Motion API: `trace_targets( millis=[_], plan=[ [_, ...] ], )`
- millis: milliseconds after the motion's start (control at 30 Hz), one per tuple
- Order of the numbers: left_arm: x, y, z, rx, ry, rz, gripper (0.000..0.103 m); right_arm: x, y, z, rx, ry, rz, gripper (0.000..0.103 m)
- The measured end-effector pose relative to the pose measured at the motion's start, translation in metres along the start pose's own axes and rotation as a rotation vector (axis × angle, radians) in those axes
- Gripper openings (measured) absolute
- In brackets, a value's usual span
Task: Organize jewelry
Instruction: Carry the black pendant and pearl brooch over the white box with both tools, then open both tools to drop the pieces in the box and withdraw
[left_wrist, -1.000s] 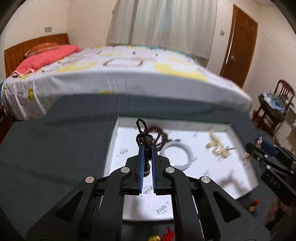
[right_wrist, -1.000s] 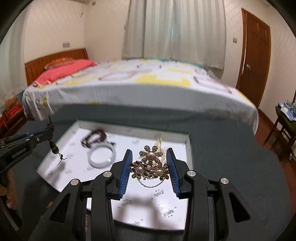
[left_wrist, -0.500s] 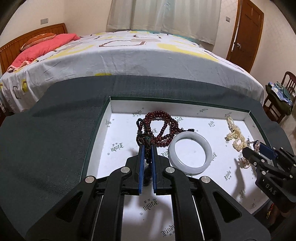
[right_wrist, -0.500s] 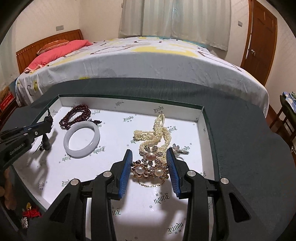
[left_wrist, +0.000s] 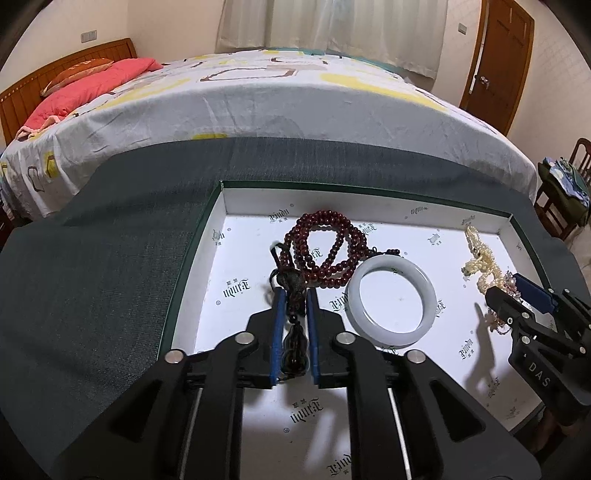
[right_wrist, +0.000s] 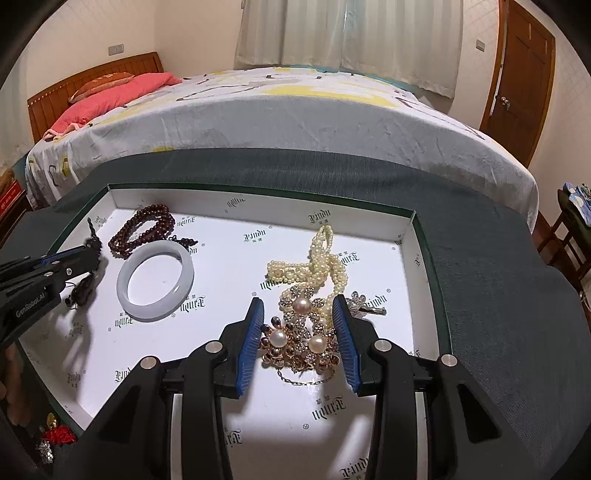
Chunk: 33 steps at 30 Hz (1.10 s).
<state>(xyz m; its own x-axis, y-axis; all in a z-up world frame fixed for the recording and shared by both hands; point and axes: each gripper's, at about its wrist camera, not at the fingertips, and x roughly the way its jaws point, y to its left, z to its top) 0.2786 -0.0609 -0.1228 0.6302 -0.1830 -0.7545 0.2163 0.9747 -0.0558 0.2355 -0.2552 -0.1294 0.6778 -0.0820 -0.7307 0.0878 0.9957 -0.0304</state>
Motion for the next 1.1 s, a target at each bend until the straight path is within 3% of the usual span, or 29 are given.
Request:
trace_targets(
  millis=[67, 133, 333, 400, 567, 733, 1100],
  plan=[
    [0.001, 0.000, 0.000, 0.002, 0.004, 0.008, 0.034, 0.000, 0.000, -0.001, 0.000, 0.000, 0.004, 0.046],
    [0.000, 0.000, 0.000, 0.003, 0.003, 0.009, 0.035, -0.003, 0.001, -0.001, 0.000, -0.013, 0.001, 0.055],
    [-0.002, -0.002, 0.000, 0.019, -0.010, 0.017, 0.054, -0.005, -0.001, -0.002, 0.008, -0.019, 0.000, 0.056],
    [-0.004, -0.003, -0.001, 0.022, -0.015, 0.025, 0.068, -0.008, -0.001, -0.002, 0.014, -0.024, 0.004, 0.056],
    [-0.022, -0.004, 0.000, 0.031, -0.041, 0.027, 0.078, -0.027, -0.004, -0.003, 0.024, -0.062, 0.008, 0.061],
    [-0.053, -0.004, -0.007, 0.061, -0.089, 0.057, 0.086, -0.054, -0.008, -0.009, 0.037, -0.096, 0.013, 0.062],
    [-0.107, -0.005, -0.059, 0.080, -0.099, 0.069, 0.086, -0.105, -0.019, -0.059, 0.052, -0.095, 0.008, 0.062]
  ],
)
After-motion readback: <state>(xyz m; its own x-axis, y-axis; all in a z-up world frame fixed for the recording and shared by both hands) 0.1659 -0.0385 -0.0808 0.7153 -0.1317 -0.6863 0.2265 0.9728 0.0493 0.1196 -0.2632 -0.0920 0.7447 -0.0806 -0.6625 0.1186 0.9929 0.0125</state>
